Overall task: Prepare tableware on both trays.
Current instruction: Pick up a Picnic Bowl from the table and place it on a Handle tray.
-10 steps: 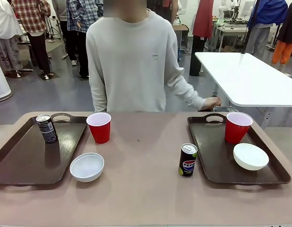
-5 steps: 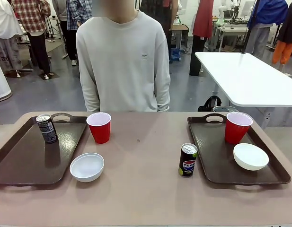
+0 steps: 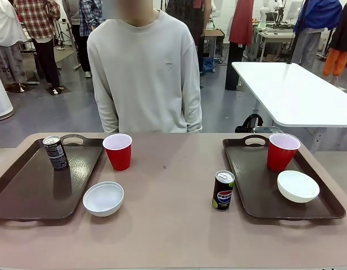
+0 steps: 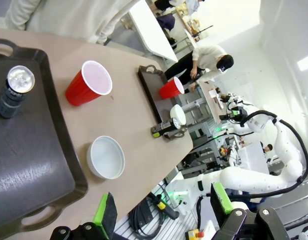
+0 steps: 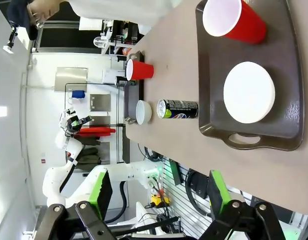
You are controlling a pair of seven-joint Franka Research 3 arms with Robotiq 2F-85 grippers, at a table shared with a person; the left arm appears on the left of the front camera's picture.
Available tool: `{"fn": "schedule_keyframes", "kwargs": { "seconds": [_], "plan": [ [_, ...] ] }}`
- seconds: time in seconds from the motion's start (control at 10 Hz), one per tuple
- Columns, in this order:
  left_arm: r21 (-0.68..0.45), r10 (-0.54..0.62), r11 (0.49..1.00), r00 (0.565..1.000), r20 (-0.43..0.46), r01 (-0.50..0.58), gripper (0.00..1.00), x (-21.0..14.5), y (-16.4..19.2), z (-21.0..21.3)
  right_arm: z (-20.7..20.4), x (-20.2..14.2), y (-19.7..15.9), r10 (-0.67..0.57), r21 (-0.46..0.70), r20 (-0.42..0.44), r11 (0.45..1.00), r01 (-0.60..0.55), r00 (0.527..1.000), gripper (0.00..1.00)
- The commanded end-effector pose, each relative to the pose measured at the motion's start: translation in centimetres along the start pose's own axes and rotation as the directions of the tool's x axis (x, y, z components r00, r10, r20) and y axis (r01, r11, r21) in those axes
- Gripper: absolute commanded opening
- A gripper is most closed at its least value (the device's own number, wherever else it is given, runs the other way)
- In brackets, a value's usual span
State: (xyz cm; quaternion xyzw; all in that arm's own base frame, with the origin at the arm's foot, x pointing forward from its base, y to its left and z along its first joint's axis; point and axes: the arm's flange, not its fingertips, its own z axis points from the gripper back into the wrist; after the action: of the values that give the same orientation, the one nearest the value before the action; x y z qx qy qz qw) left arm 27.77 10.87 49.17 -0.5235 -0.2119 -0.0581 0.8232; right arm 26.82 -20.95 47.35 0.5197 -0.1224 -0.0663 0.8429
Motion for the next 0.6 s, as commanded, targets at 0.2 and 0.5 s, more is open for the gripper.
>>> {"fn": "schedule_keyframes", "kwargs": {
  "seconds": [0.2,0.5],
  "plan": [
    [-0.018,-0.026,0.999,1.000,0.011,0.026,1.00,0.08,0.13,0.02,0.25,-0.35,0.10,0.013,-0.011,-0.016,1.000,-0.014,1.000,1.00],
    [0.000,0.000,1.000,1.000,0.000,0.000,1.00,0.00,0.00,0.00,0.25,-0.35,0.10,0.013,-0.011,-0.016,1.000,-0.014,1.000,1.00]
  ]
}}
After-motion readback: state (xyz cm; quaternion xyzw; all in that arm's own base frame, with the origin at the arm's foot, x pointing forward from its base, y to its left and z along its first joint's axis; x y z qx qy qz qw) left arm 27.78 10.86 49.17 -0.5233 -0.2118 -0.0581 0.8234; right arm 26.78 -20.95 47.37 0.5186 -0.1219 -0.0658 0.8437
